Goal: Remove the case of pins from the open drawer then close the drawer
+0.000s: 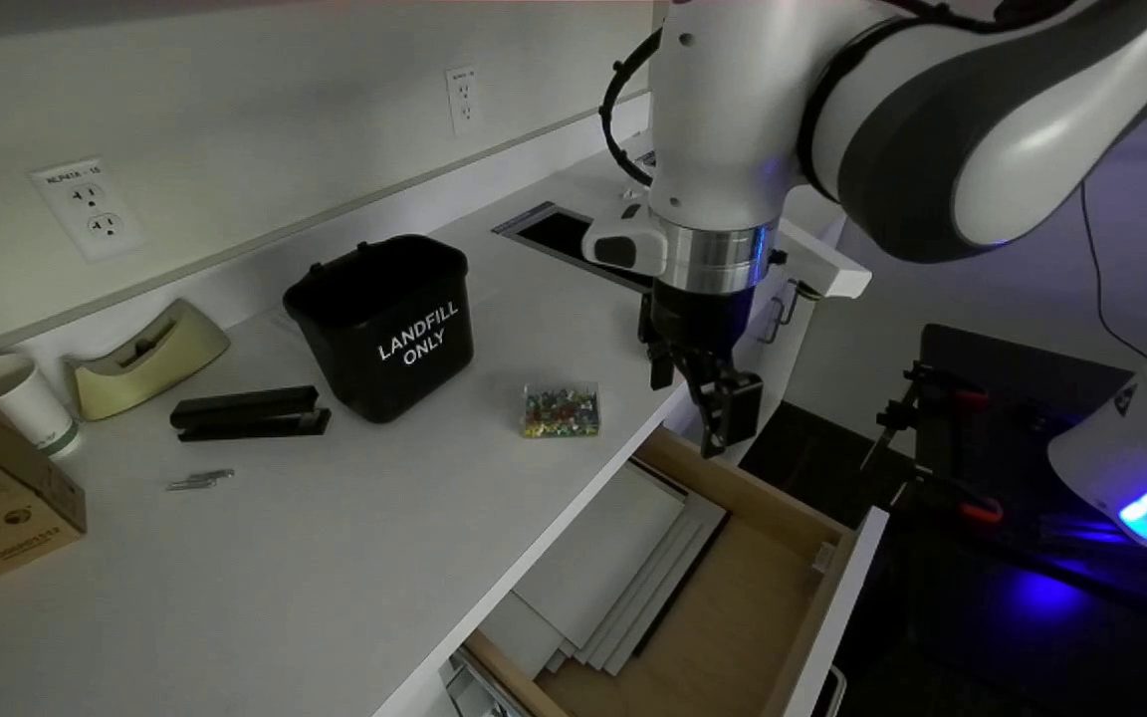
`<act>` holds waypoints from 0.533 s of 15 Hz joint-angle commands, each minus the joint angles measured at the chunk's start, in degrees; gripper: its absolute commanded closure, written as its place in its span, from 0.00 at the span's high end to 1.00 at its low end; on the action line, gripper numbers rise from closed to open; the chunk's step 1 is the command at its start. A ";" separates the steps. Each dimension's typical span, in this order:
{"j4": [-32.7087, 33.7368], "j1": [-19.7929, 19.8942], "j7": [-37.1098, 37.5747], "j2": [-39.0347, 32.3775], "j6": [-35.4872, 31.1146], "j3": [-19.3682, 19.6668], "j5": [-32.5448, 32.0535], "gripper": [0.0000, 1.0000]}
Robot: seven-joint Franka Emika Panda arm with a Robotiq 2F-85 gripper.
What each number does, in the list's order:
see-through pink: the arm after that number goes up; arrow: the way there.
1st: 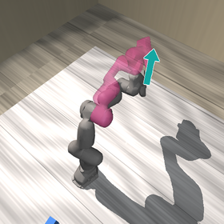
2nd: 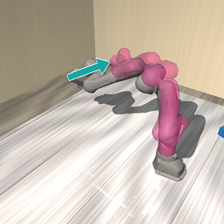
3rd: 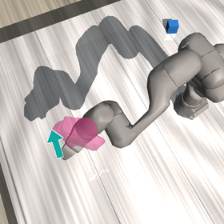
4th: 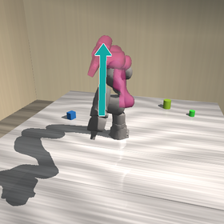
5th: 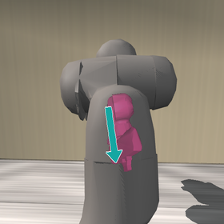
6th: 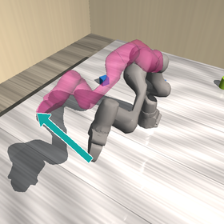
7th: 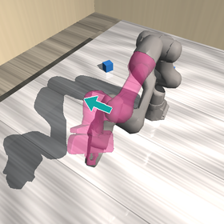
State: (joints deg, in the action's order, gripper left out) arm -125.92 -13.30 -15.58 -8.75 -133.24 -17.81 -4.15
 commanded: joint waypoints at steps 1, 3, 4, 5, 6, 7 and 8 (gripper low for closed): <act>0.11 -0.55 -0.09 0.00 0.11 0.65 0.15 1.00; 0.47 -1.44 -0.54 -0.40 1.18 0.33 -2.42 1.00; -0.43 -2.54 -0.86 0.18 1.90 -0.19 -5.30 1.00; -2.08 -3.55 -1.46 1.01 1.51 -1.07 -6.53 1.00; -3.97 -4.71 -1.32 1.88 0.90 -1.97 -7.68 1.00; -5.96 -5.94 -1.10 2.66 0.22 -2.96 -8.89 1.00; -7.84 -7.24 -1.30 3.33 -0.37 -4.17 -9.52 1.00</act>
State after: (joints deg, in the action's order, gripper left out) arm -128.12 -17.37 -16.51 -8.97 -132.95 -19.73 -11.23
